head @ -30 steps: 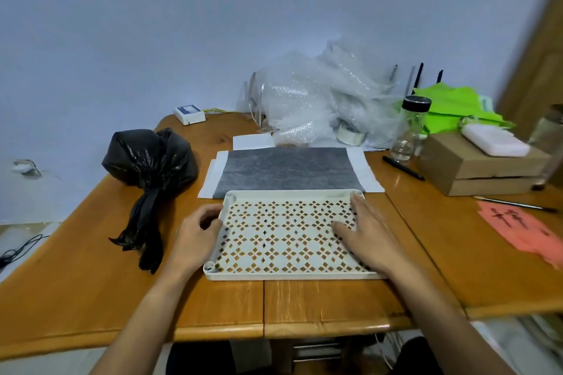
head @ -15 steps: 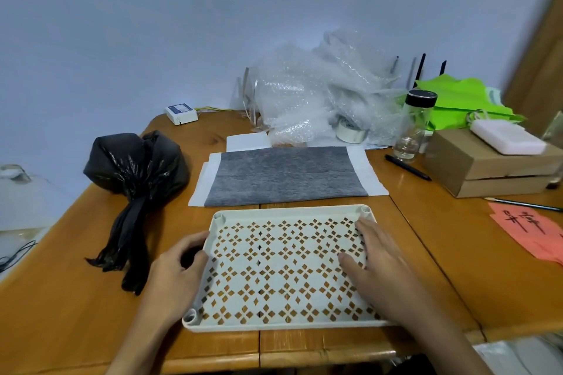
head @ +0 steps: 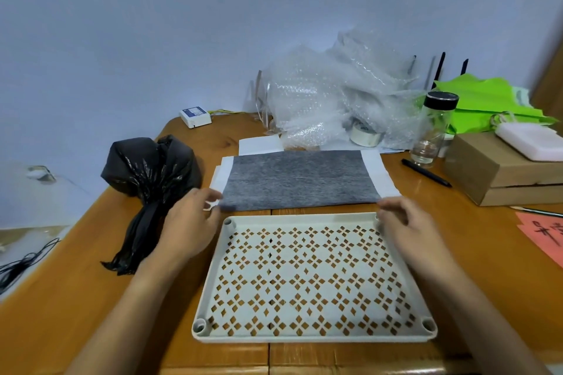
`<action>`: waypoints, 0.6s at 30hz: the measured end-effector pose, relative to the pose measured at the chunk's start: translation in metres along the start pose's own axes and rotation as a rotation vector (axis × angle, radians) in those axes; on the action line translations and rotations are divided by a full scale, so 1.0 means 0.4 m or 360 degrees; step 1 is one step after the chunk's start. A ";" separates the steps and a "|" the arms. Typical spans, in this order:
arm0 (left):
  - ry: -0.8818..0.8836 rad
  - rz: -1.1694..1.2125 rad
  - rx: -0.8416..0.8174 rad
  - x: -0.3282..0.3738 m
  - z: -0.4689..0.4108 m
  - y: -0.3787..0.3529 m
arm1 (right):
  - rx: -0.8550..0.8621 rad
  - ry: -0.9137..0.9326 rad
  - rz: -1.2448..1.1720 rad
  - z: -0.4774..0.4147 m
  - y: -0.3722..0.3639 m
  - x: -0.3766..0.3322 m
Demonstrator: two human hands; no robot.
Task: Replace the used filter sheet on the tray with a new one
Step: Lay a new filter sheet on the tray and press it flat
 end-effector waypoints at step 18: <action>-0.0336 -0.0399 -0.0428 0.230 -0.284 -0.130 | -0.0372 0.0340 0.0573 -0.269 -0.089 0.027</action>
Point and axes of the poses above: each hand's wrist, its own z-axis away from the middle knuckle, its own y-axis out of the back of the hand, x = y × z, the point moved 8 cm from there along -z, towards the middle knuckle, and after that the axes turned 11 degrees about -z, right-handed, at the moved point
